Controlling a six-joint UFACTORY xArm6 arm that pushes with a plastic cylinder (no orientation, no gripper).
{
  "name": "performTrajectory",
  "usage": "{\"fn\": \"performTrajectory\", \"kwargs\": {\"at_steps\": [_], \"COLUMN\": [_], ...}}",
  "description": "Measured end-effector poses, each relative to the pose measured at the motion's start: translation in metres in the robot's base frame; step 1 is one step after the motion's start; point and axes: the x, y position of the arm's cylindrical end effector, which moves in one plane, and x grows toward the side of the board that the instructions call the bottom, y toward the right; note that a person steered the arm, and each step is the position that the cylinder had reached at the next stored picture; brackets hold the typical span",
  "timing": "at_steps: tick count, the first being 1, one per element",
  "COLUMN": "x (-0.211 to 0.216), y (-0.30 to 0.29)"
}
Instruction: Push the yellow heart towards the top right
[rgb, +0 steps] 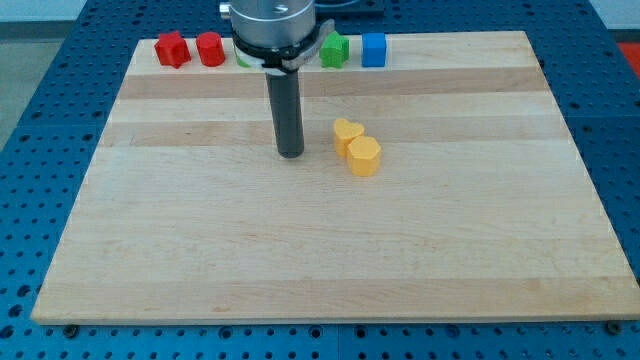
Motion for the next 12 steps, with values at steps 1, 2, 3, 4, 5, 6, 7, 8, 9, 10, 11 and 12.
{"fn": "performTrajectory", "kwargs": {"at_steps": [1, 2, 3, 4, 5, 6, 7, 8, 9, 10, 11, 12], "x": [0.0, -0.003, -0.026, -0.052, -0.069, -0.087, -0.104, -0.111, -0.111, -0.111, -0.109, -0.106], "y": [0.038, 0.082, 0.094, 0.094, 0.096, 0.097, 0.106, 0.133, 0.153, 0.164, 0.174, 0.188]}}
